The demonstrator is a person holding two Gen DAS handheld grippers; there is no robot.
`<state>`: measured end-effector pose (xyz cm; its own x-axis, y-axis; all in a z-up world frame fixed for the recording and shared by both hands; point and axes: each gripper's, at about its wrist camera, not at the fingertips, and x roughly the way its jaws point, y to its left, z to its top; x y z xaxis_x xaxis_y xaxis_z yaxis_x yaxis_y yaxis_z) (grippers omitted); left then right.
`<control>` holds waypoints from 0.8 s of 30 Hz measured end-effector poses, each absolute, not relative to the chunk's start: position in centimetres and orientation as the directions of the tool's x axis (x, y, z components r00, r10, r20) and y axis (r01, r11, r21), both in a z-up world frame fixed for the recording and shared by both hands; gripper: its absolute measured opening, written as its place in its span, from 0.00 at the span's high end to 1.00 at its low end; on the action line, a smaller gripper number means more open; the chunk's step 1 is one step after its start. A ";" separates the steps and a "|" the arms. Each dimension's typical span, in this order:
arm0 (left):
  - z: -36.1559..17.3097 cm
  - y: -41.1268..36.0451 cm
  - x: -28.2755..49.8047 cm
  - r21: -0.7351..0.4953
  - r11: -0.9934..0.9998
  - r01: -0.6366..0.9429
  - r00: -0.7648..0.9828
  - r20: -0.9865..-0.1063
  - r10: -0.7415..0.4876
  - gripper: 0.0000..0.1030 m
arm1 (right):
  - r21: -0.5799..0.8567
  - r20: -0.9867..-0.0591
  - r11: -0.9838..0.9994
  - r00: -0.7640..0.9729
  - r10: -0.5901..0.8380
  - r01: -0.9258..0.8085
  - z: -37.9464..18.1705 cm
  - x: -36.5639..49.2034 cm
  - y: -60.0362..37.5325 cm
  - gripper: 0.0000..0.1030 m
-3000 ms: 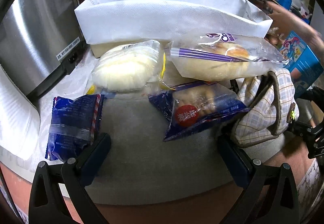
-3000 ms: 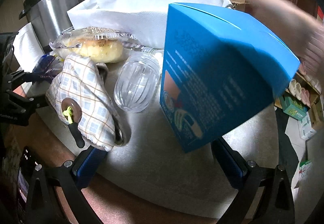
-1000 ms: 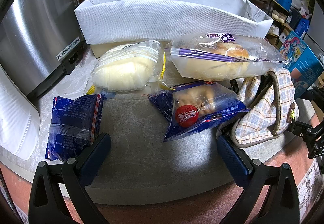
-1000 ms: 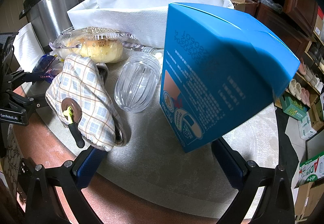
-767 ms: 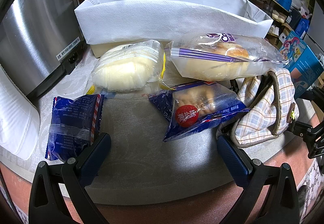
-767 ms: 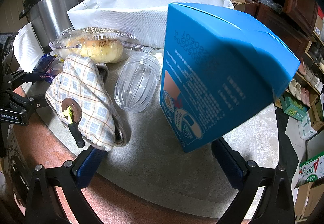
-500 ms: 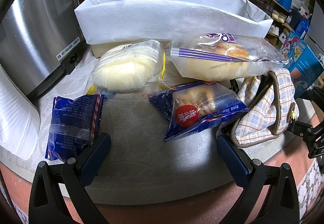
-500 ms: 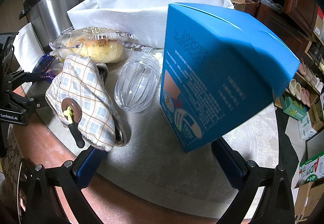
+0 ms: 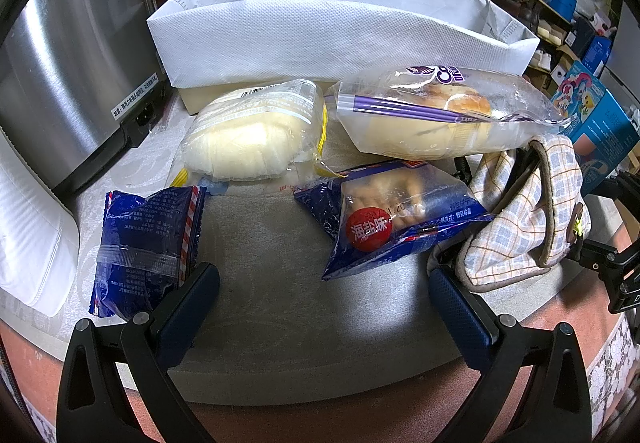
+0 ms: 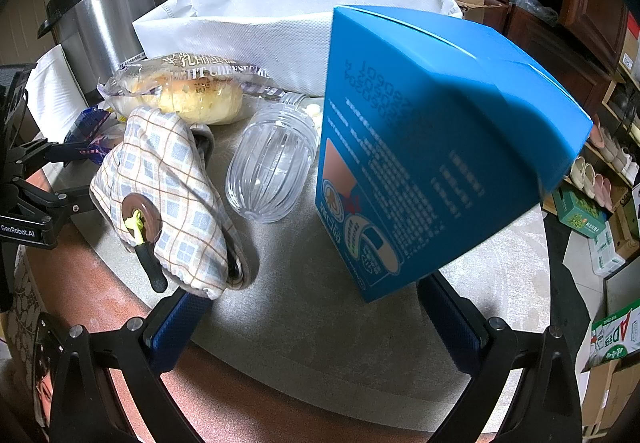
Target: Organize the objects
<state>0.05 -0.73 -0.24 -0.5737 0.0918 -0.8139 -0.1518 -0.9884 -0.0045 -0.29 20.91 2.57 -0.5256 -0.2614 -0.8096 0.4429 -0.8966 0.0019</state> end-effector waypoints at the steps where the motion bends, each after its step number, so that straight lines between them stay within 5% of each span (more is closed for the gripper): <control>1: -0.2 -0.7 0.0 -0.005 -0.988 -0.152 -0.574 -0.814 0.092 0.00 | 0.001 -0.809 -0.896 -0.526 -0.261 0.443 2.6 -0.3 20.9 0.00; 24: -0.2 -0.8 0.1 -0.005 -0.988 -0.152 -0.574 -0.814 0.092 0.00 | 0.000 -0.810 -0.896 -0.526 -0.260 0.444 2.8 -0.6 20.8 0.00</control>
